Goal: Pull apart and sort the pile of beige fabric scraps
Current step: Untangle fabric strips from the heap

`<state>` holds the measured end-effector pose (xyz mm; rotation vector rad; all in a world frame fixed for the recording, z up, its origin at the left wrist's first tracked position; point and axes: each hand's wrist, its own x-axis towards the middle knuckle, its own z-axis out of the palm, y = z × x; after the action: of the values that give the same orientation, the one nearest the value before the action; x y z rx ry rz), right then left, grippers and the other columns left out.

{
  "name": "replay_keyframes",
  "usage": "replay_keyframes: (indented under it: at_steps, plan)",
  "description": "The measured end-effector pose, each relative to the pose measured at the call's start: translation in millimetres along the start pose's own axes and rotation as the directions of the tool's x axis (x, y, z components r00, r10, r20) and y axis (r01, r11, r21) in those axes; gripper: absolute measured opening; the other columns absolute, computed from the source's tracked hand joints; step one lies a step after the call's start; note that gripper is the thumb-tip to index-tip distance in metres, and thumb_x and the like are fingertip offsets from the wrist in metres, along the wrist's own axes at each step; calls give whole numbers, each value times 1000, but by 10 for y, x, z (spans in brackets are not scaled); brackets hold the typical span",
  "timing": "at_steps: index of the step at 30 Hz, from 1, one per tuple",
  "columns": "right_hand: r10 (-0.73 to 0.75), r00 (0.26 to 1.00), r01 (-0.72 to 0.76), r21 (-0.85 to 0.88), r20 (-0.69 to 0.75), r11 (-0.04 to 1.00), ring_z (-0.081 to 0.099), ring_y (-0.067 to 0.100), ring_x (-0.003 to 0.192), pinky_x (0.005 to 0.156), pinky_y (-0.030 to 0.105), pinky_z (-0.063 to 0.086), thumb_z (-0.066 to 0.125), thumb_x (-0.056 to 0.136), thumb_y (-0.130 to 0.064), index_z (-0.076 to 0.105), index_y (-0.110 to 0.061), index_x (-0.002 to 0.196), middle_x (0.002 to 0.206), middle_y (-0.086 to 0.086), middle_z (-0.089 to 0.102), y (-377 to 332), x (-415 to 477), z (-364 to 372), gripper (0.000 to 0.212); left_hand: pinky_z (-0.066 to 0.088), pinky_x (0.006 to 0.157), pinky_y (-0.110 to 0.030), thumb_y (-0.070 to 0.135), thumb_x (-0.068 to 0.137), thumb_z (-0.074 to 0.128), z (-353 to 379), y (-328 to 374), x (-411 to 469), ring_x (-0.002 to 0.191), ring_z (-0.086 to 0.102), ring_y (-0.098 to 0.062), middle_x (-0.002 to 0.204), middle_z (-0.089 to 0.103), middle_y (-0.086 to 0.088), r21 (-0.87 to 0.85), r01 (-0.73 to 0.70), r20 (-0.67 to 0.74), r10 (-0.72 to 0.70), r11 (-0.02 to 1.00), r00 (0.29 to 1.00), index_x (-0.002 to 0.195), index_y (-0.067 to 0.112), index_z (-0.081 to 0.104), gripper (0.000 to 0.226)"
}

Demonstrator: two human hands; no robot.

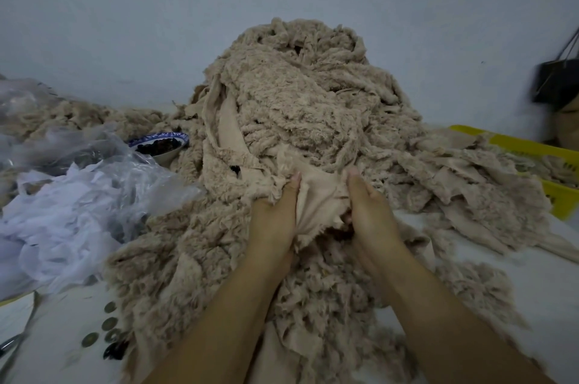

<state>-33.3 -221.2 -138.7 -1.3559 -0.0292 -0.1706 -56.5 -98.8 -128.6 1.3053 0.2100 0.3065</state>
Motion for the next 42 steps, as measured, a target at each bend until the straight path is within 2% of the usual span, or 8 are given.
replay_keyframes:
  at_steps: [3, 7, 10, 19, 24, 30, 37, 42]
  plan:
    - [8, 999, -16, 163, 52, 987, 48, 8, 48, 45, 20, 42, 43, 102, -48, 74, -23, 65, 54, -6, 53, -52, 35, -49, 54, 58, 87, -39, 49, 88, 69, -67, 88, 4, 96, 71, -23, 96, 76, -3, -60, 38, -62, -41, 997, 997, 98, 14, 74, 37]
    - [-37, 954, 71, -106, 296, 992, 63, -9, 103, 86, 26, 54, 49, 72, -89, 62, -39, 125, 110, -25, 68, 32, -33, -46, 74, 58, 82, -36, 51, 86, 70, -75, 76, 12, 87, 73, -19, 85, 76, 1, -46, 46, -60, -49, 998, 997, 75, 22, 73, 31]
    - [-105, 898, 210, -207, 427, 956, 65, -11, 98, 79, 12, 54, 62, 80, -64, 64, -38, 118, 105, -27, 71, 63, -142, 97, 46, 59, 72, -31, 48, 87, 70, -72, 11, 27, 72, 75, -13, 71, 76, 4, -12, 35, -8, -35, 999, 999, 55, 32, 76, 37]
    - [-124, 992, 125, -337, 25, 933, 42, 5, 55, 55, 27, 38, 50, 96, -26, 61, -17, 86, 64, -13, 53, 87, 35, -54, 17, 50, 50, -15, 46, 86, 72, -33, -24, 45, 55, 64, 8, 55, 65, 26, 18, -14, 10, 14, 1000, 1000, 51, 35, 72, 36]
    - [81, 997, -82, 62, 16, 995, 65, 17, 71, 62, 31, 54, 47, 98, -12, 66, -15, 96, 93, 10, 69, -3, 92, -75, 19, 42, 38, -8, 47, 86, 72, -149, 67, 103, 49, 61, 9, 49, 61, 27, -84, 9, -72, -16, 996, 997, 74, 27, 60, 26]
    - [8, 952, 24, -100, 307, 995, 73, 18, 86, 63, 28, 54, 55, 76, -83, 72, -36, 95, 97, -2, 76, 29, -34, -8, 53, 45, 40, -11, 47, 86, 72, -136, 54, 91, 48, 63, 6, 49, 63, 22, -55, 16, -43, -18, 998, 999, 73, 24, 60, 29]
    - [-61, 998, 68, -269, 32, 961, 66, 16, 92, 84, 41, 53, 41, 94, -64, 64, -45, 81, 91, -7, 70, 123, 47, -15, 32, 58, 56, -29, 48, 82, 73, -81, 40, 31, 69, 75, -19, 75, 76, 0, -89, 138, 100, -129, 986, 987, 90, 17, 62, 35]
    - [36, 967, -66, -111, -254, 992, 55, 20, 105, 95, 44, 49, 41, 104, -41, 59, -24, 127, 115, 1, 58, 32, 208, -309, 34, 60, 79, -41, 63, 73, 70, -195, 147, 154, 87, 74, -27, 100, 77, -8, -71, 163, -29, -166, 984, 986, 104, 13, 70, 59]
